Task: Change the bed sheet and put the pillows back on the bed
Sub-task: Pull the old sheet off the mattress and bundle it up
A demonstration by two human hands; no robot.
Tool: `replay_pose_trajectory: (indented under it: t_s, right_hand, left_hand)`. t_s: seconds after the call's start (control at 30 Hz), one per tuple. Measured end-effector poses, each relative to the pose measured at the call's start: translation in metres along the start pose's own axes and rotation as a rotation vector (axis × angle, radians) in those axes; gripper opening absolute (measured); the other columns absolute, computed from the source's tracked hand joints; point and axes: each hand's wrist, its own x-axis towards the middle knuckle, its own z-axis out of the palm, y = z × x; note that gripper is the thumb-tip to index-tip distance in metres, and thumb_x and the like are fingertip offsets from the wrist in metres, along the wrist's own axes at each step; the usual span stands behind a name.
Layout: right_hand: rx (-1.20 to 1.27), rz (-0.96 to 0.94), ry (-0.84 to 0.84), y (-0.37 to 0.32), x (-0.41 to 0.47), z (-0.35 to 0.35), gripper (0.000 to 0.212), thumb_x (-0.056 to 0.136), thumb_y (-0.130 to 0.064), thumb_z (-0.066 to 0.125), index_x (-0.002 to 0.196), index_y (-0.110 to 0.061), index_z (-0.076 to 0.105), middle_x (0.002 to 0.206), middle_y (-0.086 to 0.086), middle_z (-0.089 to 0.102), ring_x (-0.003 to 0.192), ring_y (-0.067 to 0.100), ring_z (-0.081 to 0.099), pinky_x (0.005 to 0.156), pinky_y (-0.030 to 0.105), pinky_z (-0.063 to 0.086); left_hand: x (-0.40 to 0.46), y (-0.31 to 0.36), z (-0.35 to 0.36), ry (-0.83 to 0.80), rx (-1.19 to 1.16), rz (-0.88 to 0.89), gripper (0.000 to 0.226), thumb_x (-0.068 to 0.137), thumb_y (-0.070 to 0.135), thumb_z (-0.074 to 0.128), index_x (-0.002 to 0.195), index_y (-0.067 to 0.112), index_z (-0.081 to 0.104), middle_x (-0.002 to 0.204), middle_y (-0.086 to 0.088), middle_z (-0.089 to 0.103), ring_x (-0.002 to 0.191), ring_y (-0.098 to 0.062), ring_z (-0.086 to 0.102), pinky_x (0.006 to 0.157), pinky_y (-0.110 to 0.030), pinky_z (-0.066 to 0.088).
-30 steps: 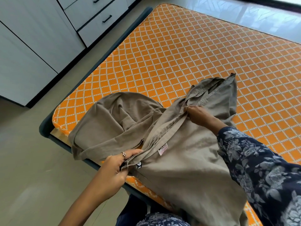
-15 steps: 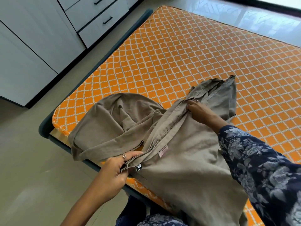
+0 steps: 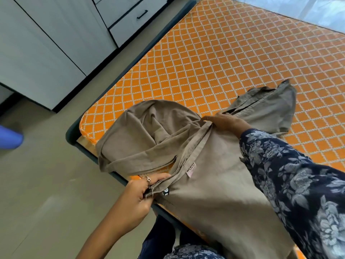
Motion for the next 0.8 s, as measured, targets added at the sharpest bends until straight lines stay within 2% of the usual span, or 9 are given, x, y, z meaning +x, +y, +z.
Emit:
replay_pose_trajectory:
  t_s: [0.1,0.2,0.3,0.4,0.47,0.53,0.63,0.73,0.8]
  right_hand:
    - [0.045,-0.017,-0.066,0.005,0.006,0.009,0.059,0.093,-0.017,0.039,0.131,-0.061,0.034,0.130,0.001,0.055,0.120,0.029,0.052,0.099,0.043,0.041]
    - [0.045,-0.073,-0.190,0.009,0.014,0.014,0.056,0.087,-0.006,0.044,0.123,-0.048,0.048,0.133,0.000,0.055,0.118,0.024,0.055,0.099,0.040,0.045]
    - [0.010,-0.139,-0.250,0.005,0.014,0.014,0.057,0.085,0.005,0.041,0.119,-0.041,0.049,0.134,0.003,0.053,0.119,0.023,0.055,0.098,0.037,0.045]
    - [-0.067,-0.111,-0.251,0.000,0.007,0.015,0.042,0.091,0.001,0.039,0.124,-0.020,0.052,0.122,0.007,0.058,0.103,0.020,0.056,0.084,0.025,0.041]
    - [-0.076,-0.076,-0.212,0.002,-0.002,0.016,0.027,0.093,-0.003,0.038,0.109,-0.014,0.057,0.104,0.006,0.060,0.100,0.021,0.056,0.074,0.020,0.036]
    - [-0.066,-0.041,-0.137,0.007,-0.011,0.016,0.018,0.094,-0.009,0.042,0.102,-0.012,0.058,0.099,0.007,0.060,0.101,0.024,0.057,0.078,0.025,0.039]
    - [-0.090,0.004,-0.169,0.018,-0.025,0.020,0.012,0.095,-0.012,0.043,0.096,-0.010,0.055,0.097,0.004,0.059,0.102,0.022,0.057,0.083,0.032,0.039]
    - [-0.147,0.060,-0.130,0.031,-0.043,0.026,0.025,0.095,-0.020,0.051,0.119,-0.014,0.054,0.121,0.007,0.060,0.112,0.025,0.059,0.093,0.037,0.043]
    - [-0.202,0.114,-0.082,0.034,-0.057,0.029,0.030,0.096,-0.023,0.050,0.126,-0.018,0.052,0.126,0.005,0.059,0.115,0.024,0.058,0.095,0.037,0.043]
  left_hand:
    - [-0.004,0.001,0.001,-0.034,0.030,-0.014,0.073,0.087,-0.015,0.049,0.121,0.048,0.059,0.117,0.027,0.064,0.115,0.006,0.056,0.096,-0.022,0.048]
    - [-0.008,0.005,0.002,-0.068,0.051,-0.009,0.068,0.085,-0.012,0.048,0.117,0.046,0.064,0.114,0.027,0.066,0.112,0.006,0.058,0.096,-0.020,0.048]
    - [-0.010,0.013,0.005,-0.101,0.099,0.019,0.065,0.082,-0.001,0.044,0.115,0.052,0.062,0.109,0.028,0.067,0.105,0.007,0.061,0.087,-0.012,0.047]
    - [-0.013,0.013,0.007,-0.088,0.144,0.026,0.068,0.080,0.002,0.042,0.114,0.058,0.059,0.106,0.030,0.066,0.098,0.011,0.061,0.081,-0.007,0.046]
    - [-0.014,0.009,0.006,-0.067,0.150,-0.001,0.068,0.079,0.000,0.044,0.117,0.056,0.058,0.106,0.029,0.067,0.095,0.009,0.063,0.080,-0.014,0.050]
    - [-0.013,0.009,0.004,-0.031,0.144,-0.028,0.069,0.080,-0.002,0.046,0.117,0.055,0.059,0.104,0.028,0.067,0.089,0.003,0.065,0.075,-0.020,0.053]
    - [-0.010,0.023,0.002,0.038,0.150,0.020,0.067,0.077,-0.003,0.045,0.106,0.053,0.063,0.106,0.036,0.064,0.097,0.013,0.061,0.078,-0.005,0.045]
    - [-0.010,0.033,0.001,0.033,0.127,0.069,0.064,0.078,-0.005,0.046,0.111,0.046,0.067,0.110,0.028,0.066,0.108,0.006,0.061,0.085,-0.008,0.046]
    - [-0.010,0.039,-0.001,0.020,0.117,0.087,0.067,0.079,-0.003,0.046,0.115,0.051,0.062,0.109,0.027,0.067,0.106,0.005,0.062,0.083,-0.009,0.048]
